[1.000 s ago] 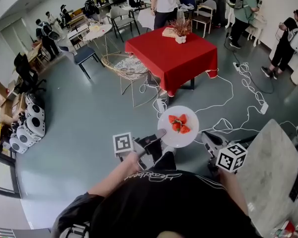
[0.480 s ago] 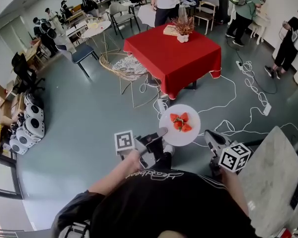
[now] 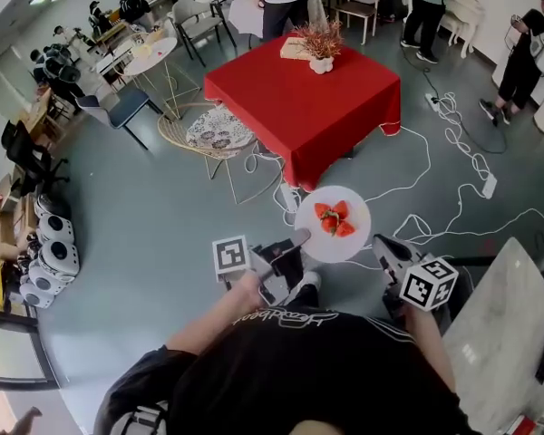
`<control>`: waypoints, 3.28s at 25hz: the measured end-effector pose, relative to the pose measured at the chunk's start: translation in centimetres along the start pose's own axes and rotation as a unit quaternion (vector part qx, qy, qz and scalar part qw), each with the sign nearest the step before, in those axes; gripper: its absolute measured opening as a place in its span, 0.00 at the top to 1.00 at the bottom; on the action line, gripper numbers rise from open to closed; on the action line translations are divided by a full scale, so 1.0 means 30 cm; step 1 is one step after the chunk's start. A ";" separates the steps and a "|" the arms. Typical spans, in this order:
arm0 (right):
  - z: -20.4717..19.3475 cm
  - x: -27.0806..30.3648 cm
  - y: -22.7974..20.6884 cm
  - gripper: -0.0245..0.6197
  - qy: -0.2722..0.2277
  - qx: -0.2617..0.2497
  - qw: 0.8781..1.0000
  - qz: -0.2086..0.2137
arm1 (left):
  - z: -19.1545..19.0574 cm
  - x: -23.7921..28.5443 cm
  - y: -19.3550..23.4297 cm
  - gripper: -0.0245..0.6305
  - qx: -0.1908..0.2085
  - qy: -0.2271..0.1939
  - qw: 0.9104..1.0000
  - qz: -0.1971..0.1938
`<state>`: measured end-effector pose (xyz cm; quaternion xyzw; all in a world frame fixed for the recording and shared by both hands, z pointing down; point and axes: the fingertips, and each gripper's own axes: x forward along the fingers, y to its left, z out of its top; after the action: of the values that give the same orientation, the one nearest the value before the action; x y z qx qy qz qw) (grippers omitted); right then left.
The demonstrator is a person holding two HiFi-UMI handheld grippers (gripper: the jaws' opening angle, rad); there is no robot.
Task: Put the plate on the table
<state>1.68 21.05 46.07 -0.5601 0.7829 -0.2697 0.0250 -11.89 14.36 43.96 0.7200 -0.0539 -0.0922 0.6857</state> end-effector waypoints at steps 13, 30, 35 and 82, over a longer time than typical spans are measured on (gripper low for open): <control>0.331 0.466 -0.222 0.95 -0.012 -0.018 0.999 -0.033 | 0.593 0.219 0.014 0.94 0.010 -0.002 1.000 -0.014; 0.473 0.756 -0.260 0.95 0.004 -0.049 0.999 0.017 | 0.904 0.212 0.013 0.94 0.010 -0.083 0.996 -0.033; 0.551 0.848 -0.338 0.95 0.008 -0.056 0.998 0.032 | 0.999 0.237 0.034 0.94 0.009 -0.114 0.993 -0.023; 0.939 1.452 -1.131 0.95 0.122 -0.042 0.978 0.163 | 1.710 0.907 0.247 0.94 0.023 -0.300 0.952 0.053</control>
<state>24.43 -36.55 48.78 -0.3884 0.8716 -0.2949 -0.0504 4.45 -41.75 47.55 0.6710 -0.2979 -0.2661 0.6247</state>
